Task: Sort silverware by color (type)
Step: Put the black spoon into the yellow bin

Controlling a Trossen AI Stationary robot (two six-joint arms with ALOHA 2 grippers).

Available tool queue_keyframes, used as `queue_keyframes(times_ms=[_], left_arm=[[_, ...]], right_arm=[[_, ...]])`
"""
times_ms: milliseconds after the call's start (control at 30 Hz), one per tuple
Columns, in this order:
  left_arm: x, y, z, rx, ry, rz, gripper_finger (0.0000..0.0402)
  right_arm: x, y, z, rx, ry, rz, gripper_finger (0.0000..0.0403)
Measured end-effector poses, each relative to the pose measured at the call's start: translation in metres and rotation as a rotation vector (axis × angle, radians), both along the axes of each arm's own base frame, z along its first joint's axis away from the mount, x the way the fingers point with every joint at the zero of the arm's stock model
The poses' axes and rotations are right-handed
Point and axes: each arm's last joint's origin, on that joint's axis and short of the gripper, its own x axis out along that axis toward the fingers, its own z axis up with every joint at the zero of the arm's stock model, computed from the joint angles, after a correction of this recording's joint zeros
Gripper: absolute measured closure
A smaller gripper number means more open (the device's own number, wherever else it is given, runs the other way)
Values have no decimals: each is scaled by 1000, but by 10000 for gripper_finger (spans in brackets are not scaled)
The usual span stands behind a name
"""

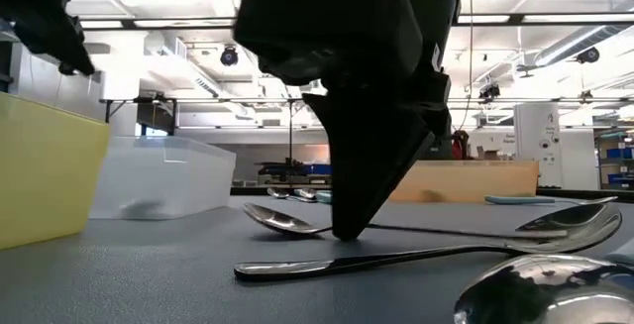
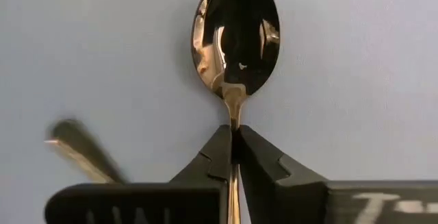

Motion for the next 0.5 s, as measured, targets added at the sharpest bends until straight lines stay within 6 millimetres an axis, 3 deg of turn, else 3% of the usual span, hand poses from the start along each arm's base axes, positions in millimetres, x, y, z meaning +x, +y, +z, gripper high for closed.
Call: queue_keyframes(times_ms=[233,500], left_arm=[[20,-11,5,-27,-145,22,265],[54,-33,-3,-45,-232,35,265]], right_arm=[[0,-26,61,-34,-169,-10,393],[-11,-59,136,-266,-461,-134,394]])
